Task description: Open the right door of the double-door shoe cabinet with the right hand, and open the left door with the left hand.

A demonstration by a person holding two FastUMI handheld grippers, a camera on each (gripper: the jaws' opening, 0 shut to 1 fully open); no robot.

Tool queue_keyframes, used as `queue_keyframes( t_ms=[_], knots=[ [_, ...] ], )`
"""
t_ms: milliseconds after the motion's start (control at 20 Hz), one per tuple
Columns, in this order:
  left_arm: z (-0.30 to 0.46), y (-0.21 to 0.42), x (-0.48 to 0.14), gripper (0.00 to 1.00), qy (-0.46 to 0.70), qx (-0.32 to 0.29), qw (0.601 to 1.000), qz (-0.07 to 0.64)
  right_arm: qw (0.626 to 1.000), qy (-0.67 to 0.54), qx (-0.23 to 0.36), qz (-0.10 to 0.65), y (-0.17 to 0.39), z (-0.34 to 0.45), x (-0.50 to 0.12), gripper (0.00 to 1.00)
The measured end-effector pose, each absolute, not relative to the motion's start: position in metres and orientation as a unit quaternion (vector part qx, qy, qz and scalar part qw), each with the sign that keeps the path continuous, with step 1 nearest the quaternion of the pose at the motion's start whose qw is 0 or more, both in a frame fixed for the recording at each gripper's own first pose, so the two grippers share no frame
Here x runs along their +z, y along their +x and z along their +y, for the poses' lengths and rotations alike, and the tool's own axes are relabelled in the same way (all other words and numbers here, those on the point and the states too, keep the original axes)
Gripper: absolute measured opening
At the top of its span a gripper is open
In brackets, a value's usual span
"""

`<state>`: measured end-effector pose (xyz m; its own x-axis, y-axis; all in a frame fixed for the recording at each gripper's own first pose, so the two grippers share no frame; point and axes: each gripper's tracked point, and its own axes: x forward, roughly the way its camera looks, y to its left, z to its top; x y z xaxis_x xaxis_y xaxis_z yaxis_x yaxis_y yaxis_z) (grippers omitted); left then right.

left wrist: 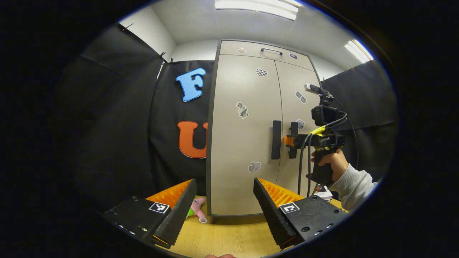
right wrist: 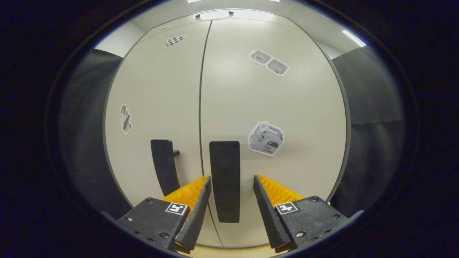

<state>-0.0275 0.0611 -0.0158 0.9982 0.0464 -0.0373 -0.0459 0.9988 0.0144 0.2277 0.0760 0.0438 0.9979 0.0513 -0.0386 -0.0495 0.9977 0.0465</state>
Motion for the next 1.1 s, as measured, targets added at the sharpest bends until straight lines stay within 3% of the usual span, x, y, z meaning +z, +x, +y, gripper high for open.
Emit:
queue_keyframes(
  t_ms=[500,600,650,700,750,900,1100],
  knots=[
    [0.0637,-0.0281,-0.0166,0.95,0.002,0.021,1.000,0.020,0.999,0.012,0.014,0.026,0.2288,0.0734,0.0406,0.73],
    [0.0655,-0.0278,-0.0165,0.95,0.003,0.023,1.000,0.021,0.999,0.023,0.019,0.028,0.2297,0.0743,0.0399,0.66],
    [0.0667,-0.0280,-0.0156,0.95,0.003,0.024,1.000,0.020,0.999,0.032,0.032,0.029,0.2290,0.0787,0.0368,0.52],
    [0.0671,-0.0280,-0.0162,0.95,0.003,0.025,0.999,0.020,0.998,0.031,0.034,0.032,0.2234,0.0806,0.0374,0.48],
    [0.0668,-0.0287,-0.0157,0.95,0.003,0.025,0.999,0.020,0.999,0.022,0.034,0.036,0.2281,0.0797,0.0355,0.31],
    [0.0656,-0.0327,-0.0152,0.95,0.006,0.027,0.999,0.018,0.999,0.015,0.032,0.034,0.2285,0.0802,0.0364,0.25],
    [0.0683,-0.0319,-0.0181,0.95,0.009,0.026,0.999,0.022,0.999,0.020,0.036,0.034,0.2265,0.0798,0.0360,0.24]
  ],
)
